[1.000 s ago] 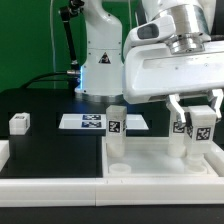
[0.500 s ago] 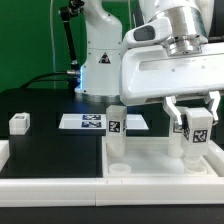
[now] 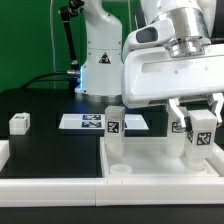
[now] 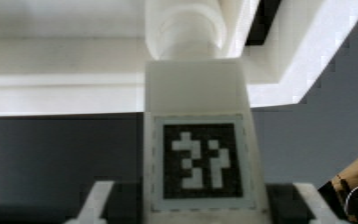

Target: Assemble square table

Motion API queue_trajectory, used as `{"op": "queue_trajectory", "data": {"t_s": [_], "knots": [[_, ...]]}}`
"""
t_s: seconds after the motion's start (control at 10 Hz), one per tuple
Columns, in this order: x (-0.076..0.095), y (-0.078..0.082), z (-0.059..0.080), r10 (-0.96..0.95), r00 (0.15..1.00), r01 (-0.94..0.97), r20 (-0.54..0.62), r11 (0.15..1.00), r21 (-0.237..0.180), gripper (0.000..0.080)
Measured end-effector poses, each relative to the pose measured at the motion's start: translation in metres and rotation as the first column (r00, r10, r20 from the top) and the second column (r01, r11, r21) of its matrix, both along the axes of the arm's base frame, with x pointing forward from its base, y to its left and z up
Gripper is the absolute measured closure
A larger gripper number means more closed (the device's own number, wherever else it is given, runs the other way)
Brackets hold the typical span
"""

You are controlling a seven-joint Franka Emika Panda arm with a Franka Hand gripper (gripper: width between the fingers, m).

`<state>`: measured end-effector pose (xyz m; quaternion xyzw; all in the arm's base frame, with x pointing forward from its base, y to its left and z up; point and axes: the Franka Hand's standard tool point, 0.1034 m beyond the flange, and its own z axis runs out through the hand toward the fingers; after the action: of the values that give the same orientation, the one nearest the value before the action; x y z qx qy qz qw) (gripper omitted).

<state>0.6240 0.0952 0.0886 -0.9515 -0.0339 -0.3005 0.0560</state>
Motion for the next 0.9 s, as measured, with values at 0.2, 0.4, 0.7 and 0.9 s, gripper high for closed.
{"op": "queue_trajectory", "data": {"t_s": [0.2, 0.4, 0.7, 0.9], "knots": [[-0.0021, 0.003, -0.005, 0.005, 1.0, -0.005, -0.008, 1.0, 0.001, 0.0508], [-0.0044, 0.0026, -0.0097, 0.001, 1.0, -0.001, -0.003, 1.0, -0.001, 0.0508], [-0.0059, 0.0092, -0.0098, 0.01, 1.0, -0.01, 0.004, 1.0, -0.002, 0.0508], [-0.0061, 0.0104, -0.0097, 0.013, 1.0, -0.013, -0.002, 1.0, -0.001, 0.0508]]}}
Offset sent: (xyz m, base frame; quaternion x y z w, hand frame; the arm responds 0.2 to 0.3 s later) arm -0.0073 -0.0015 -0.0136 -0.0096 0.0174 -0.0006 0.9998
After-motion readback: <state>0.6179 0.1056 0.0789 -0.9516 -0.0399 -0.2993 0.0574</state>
